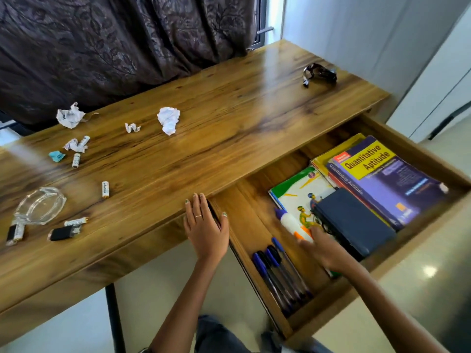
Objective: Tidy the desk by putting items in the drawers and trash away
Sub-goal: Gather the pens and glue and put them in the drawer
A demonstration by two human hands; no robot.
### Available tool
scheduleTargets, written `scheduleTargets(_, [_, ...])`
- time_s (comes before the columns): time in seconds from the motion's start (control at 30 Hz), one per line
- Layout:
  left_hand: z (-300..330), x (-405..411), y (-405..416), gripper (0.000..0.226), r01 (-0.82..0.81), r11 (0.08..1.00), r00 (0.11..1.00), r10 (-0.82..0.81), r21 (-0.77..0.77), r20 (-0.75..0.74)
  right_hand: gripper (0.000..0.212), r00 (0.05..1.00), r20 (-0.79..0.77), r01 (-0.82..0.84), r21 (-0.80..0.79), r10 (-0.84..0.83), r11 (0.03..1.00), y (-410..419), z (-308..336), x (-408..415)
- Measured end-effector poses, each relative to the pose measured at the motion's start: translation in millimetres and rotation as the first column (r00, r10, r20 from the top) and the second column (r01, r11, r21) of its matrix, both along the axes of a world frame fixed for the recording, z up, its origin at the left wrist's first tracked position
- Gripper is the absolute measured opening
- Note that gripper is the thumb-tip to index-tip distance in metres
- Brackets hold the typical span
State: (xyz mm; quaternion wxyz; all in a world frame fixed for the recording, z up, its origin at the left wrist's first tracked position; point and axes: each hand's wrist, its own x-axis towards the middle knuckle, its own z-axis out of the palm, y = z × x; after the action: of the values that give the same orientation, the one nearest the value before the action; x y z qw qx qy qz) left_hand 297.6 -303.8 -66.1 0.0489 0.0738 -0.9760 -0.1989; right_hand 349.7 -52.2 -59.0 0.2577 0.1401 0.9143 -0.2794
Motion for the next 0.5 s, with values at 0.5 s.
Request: scheduleTargets(0.5, [-2,72,68,0.043,0.438,0.811,0.899,-0.380,-0.388,0.220,0.061,0.976,0.000,-0.207,0.326,0.219,0.923,-2,-28,38])
